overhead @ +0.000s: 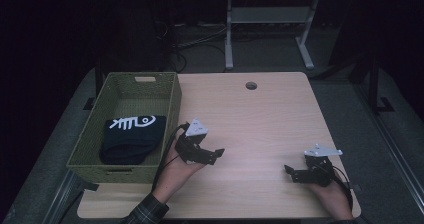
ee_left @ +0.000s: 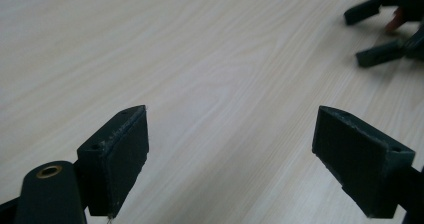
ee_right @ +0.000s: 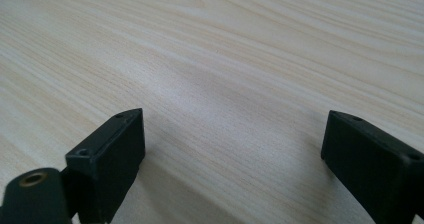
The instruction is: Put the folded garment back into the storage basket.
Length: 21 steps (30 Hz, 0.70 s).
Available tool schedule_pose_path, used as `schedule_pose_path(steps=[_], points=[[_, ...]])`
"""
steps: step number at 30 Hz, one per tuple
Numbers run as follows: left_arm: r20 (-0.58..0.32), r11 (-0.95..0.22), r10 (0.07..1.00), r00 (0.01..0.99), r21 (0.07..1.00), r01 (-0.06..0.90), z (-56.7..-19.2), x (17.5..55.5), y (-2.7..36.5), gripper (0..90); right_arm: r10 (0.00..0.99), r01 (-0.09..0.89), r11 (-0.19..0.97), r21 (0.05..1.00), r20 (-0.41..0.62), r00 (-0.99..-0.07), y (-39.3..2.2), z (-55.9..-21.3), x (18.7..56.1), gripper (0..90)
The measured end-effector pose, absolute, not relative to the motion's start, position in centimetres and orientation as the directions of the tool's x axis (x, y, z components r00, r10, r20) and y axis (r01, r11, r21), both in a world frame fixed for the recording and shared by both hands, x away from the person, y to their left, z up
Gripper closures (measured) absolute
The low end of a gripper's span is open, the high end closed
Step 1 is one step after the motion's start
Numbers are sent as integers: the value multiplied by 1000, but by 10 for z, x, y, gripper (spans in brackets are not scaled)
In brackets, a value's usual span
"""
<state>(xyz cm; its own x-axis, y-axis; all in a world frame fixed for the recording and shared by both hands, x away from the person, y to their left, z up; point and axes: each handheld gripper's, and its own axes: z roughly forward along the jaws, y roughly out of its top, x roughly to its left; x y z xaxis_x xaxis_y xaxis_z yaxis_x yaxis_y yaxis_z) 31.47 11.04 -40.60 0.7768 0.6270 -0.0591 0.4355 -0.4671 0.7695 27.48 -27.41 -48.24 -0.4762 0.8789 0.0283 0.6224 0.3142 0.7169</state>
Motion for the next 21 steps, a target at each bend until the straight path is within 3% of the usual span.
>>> schedule_pose_path(steps=[18,21], points=[[-45,-563,630,775,660,496,-468,315,102,143,879,622,314,717,28,-476,-274,-482,275,102],[7,-583,626,780,668,463,-472,313,99,133,879,622,314,717,28,-477,-274,-482,275,102]])
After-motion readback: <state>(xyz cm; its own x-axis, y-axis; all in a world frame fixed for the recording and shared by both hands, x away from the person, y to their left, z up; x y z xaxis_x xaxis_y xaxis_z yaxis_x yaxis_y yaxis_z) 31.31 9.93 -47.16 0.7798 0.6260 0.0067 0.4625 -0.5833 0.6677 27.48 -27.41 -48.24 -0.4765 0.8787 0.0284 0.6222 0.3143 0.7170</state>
